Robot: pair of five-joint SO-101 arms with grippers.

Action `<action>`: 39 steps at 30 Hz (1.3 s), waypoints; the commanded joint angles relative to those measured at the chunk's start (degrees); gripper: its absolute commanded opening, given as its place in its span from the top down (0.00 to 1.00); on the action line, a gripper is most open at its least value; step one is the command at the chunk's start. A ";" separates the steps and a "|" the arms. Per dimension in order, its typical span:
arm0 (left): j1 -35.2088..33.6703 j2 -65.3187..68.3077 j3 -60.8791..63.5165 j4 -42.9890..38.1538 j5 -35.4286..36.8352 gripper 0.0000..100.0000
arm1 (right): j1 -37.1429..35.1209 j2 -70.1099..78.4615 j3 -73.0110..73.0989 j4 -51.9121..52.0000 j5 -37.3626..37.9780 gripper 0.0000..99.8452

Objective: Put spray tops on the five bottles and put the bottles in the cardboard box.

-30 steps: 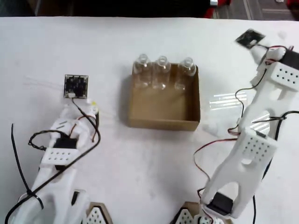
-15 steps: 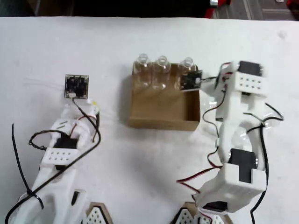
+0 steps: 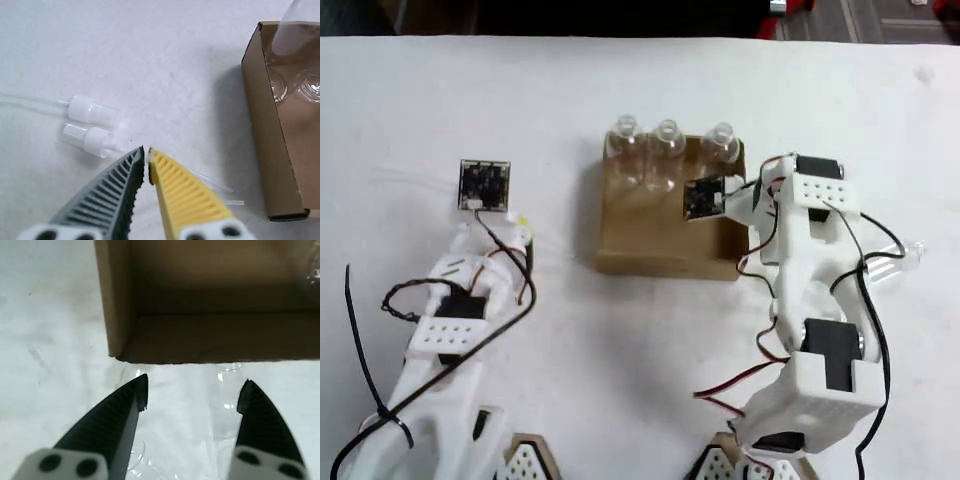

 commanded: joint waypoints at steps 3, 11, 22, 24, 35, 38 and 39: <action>0.48 -0.75 -0.44 -0.18 -0.62 0.98 | -1.80 -2.95 0.35 -3.12 0.70 0.73; 0.48 -0.75 -0.44 -0.18 -0.62 0.98 | -3.12 4.88 -0.44 -8.04 -1.49 0.73; 0.48 -0.75 -0.44 -0.18 -0.62 0.98 | -2.42 7.08 -2.73 -8.04 -1.93 0.83; 0.48 -0.75 -0.44 -0.18 -0.62 0.98 | -2.24 7.08 -2.73 -8.31 -1.85 0.91; 0.48 -0.75 -0.44 -0.18 -0.62 0.98 | -1.27 1.54 -5.98 -7.08 -4.31 0.98; 0.48 -0.75 -0.44 -0.18 -0.62 0.98 | -1.45 -1.80 -6.51 -4.53 -6.24 0.98; 0.48 -0.75 -0.44 -0.18 -0.62 0.98 | -1.54 -2.42 -6.51 -3.03 -6.51 0.98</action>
